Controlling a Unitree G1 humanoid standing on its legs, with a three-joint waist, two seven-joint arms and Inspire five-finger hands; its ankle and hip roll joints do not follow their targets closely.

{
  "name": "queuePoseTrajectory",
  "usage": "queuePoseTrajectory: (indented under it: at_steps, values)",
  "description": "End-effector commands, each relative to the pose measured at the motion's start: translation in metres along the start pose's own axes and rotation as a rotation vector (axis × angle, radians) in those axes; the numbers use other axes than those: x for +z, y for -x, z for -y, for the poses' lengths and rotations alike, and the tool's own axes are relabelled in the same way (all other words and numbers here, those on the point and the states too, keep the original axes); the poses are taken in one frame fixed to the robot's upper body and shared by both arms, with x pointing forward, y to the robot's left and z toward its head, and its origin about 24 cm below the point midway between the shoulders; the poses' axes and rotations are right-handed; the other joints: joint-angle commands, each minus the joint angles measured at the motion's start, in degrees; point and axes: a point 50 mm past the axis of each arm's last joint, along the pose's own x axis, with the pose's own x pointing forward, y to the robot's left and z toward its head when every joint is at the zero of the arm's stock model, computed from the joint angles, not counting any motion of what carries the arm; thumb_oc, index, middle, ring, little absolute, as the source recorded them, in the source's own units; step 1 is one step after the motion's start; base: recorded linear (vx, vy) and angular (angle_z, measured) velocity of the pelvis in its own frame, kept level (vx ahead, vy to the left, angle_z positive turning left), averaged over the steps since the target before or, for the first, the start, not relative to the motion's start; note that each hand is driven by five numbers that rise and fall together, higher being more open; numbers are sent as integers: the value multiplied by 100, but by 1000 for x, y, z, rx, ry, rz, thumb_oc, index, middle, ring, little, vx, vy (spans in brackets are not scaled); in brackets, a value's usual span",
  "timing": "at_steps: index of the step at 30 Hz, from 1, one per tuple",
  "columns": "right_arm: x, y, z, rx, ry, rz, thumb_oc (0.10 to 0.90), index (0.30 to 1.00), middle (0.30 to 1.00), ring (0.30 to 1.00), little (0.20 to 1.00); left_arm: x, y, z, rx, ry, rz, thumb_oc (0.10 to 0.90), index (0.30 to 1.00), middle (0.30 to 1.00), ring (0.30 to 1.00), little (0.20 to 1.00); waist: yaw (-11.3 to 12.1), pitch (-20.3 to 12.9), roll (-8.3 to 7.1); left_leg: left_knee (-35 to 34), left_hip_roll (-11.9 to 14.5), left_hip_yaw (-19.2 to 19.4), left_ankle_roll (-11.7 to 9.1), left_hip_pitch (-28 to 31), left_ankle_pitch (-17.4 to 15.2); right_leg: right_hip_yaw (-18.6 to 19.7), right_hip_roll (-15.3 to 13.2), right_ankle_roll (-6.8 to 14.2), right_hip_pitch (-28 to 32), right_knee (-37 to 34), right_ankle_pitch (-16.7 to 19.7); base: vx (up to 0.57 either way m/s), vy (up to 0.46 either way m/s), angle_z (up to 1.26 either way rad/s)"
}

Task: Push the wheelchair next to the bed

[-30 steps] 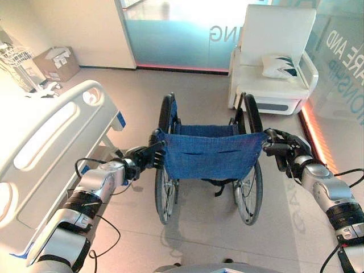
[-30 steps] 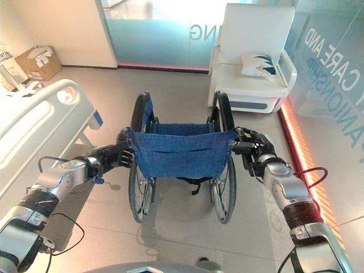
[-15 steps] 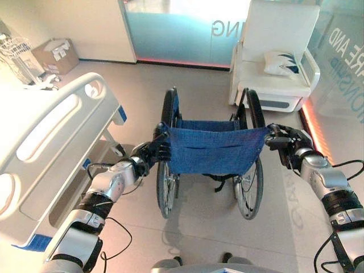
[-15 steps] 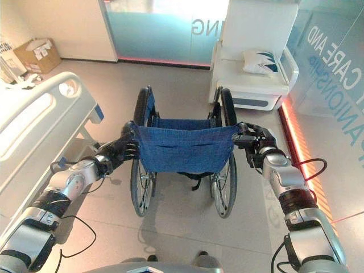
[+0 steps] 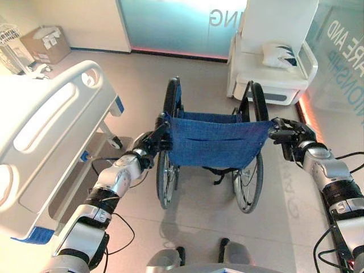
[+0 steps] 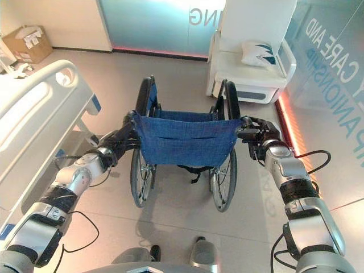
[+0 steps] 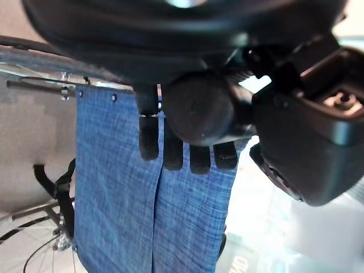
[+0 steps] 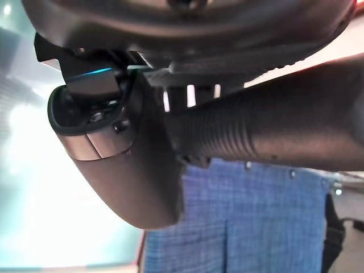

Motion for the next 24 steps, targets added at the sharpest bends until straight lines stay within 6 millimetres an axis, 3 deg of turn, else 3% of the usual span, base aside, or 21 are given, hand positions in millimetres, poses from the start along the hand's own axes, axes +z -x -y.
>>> queuePoseTrajectory:
  at_steps: [1,4,5,7,8,9,10,12,14,17,18,20,21,22,24]
  values:
    - [42,-6,-16,112,55,106,400,300,300,300,300,25,-7,23,-54,-47,115,400,300,300,300,300,81,-390,-149,230,-361,729,-99,567,-1086,-67,-218,108,-417,-329,1222,169,-277,48]
    - [48,-8,-17,131,76,94,400,300,300,300,300,28,-7,20,-22,-9,128,400,300,300,300,300,51,-535,-135,519,-135,789,-291,625,-1128,-47,-82,21,-354,-60,809,241,-397,65]
    - [49,-8,-25,159,88,98,400,300,300,300,300,30,-6,16,10,15,138,400,300,300,300,300,11,-590,-66,965,81,816,-481,640,-829,-59,80,-147,-288,48,579,224,-339,52]
    - [50,-8,-27,172,99,102,400,300,300,300,300,30,-5,13,25,26,141,400,300,300,300,300,-9,-646,-61,1318,141,823,-594,561,-460,-87,156,-276,-243,56,475,204,-317,21]
    - [52,-7,-29,176,121,113,400,300,300,300,300,30,-4,9,37,43,152,400,300,300,300,300,-18,-681,-70,2119,194,864,-739,272,86,-93,306,-512,-59,30,278,180,-289,-1]
    - [52,-6,-29,176,125,116,400,300,300,300,300,30,-4,9,37,46,153,400,300,300,300,300,-26,-689,-64,2269,207,860,-764,186,139,-106,332,-548,-34,24,252,251,-406,5]
    - [53,-6,-28,167,147,129,400,300,300,300,300,31,-3,8,34,67,166,400,300,300,300,300,-16,-653,-115,3494,247,998,-859,-387,341,-160,425,-777,241,-19,47,183,-282,27]
    - [53,-5,-27,152,147,136,400,300,300,300,300,31,-2,8,25,79,175,400,300,300,300,300,-15,-639,-151,3884,335,1094,-895,-714,488,-235,442,-888,357,2,-74,194,-229,27]
    - [54,-5,-26,122,134,140,400,300,300,300,300,33,-3,12,8,84,186,400,300,300,300,300,50,-532,-145,3544,440,1209,-754,-1078,314,-292,497,-929,579,68,-239,262,-127,0]
    - [58,-7,-25,88,129,145,400,300,300,300,300,36,-4,11,-6,86,194,400,300,300,300,300,138,-400,-64,2263,514,1461,-649,-1016,327,-265,675,-902,833,161,-473,311,-62,19]
    - [59,-8,-23,69,124,146,400,300,300,300,300,35,-5,10,-18,84,192,400,300,300,300,300,216,-363,17,1334,547,1705,-706,-1113,592,-300,878,-906,1034,121,-560,331,-44,5]
    - [59,-8,-21,59,121,146,400,300,300,300,300,35,-5,12,-26,81,192,400,300,300,300,300,305,-344,67,750,501,1838,-759,-1259,813,-322,1013,-899,1215,63,-619,410,-36,27]
    - [56,-8,-19,55,120,146,400,300,300,300,300,31,-5,14,-34,82,190,400,300,300,300,300,394,-339,123,-16,476,1975,-848,-1402,1199,-322,1159,-881,1511,-30,-735,538,-20,33]
    - [54,-7,-16,54,121,150,400,300,300,300,300,29,-4,14,-38,82,192,400,300,300,300,300,452,-371,185,-421,579,2100,-889,-1593,1426,-323,1278,-888,1694,-109,-786,563,-12,16]
    - [48,-6,-10,56,129,150,400,300,300,300,300,25,-1,15,-45,90,189,400,300,300,300,300,559,-393,134,-767,521,2088,-920,-1687,1648,-308,1273,-862,1960,-170,-944,473,-9,-15]
